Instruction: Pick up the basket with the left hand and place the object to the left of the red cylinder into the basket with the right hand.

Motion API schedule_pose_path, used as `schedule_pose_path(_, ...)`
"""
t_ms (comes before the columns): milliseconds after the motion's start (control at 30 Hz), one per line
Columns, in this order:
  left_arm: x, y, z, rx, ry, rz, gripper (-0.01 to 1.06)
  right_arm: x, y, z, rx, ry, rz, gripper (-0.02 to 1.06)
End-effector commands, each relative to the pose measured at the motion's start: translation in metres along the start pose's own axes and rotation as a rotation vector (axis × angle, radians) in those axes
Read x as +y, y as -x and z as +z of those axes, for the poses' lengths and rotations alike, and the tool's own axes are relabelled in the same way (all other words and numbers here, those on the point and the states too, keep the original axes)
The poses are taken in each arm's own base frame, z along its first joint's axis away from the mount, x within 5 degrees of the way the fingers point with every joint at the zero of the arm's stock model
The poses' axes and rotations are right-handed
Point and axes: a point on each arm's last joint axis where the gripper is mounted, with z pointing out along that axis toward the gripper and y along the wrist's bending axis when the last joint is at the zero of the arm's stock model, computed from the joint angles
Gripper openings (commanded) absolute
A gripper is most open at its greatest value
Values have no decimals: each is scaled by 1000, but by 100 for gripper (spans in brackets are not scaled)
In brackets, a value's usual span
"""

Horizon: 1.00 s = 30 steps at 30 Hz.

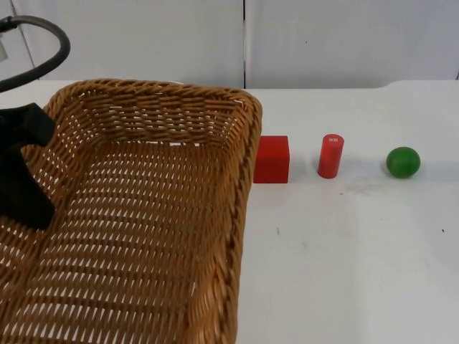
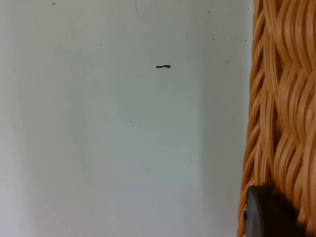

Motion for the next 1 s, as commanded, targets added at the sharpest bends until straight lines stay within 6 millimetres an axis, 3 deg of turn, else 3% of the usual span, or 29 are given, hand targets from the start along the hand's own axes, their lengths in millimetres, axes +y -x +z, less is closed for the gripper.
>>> schedule_pose_path(0, -3, 1, -4, -18, -21, -17, 0, -1, 16, 0, -17, 3, 3, 105)
schedule_pose_path(200, -3, 1, -4, -18, -22, -18, 0, 2, 36, 15, 0, 60, 56, 105)
schedule_pose_path(367, -4, 2, -4, -24, -32, -26, 0, -1, 59, 53, 70, 62, -17, 105)
schedule_pose_path(400, -4, 2, -4, -24, -32, -26, 0, -1, 59, 53, 70, 62, -17, 105)
schedule_pose_path(533, -4, 2, -4, -24, -32, -26, 0, -3, 78, 88, 118, 68, -40, 105)
schedule_pose_path(567, -4, 2, -4, -24, -32, -26, 0, -3, 78, 88, 118, 68, -40, 105)
schedule_pose_path(700, -4, 2, -4, -24, -32, -26, 0, -4, 95, 131, 181, 89, -60, 105)
schedule_pose_path(733, -4, 2, -4, -24, -32, -26, 0, -4, 95, 131, 181, 89, -60, 105)
schedule_pose_path(967, -5, 2, -4, -27, -42, -34, 0, 13, 117, 181, 246, 221, -168, 105)
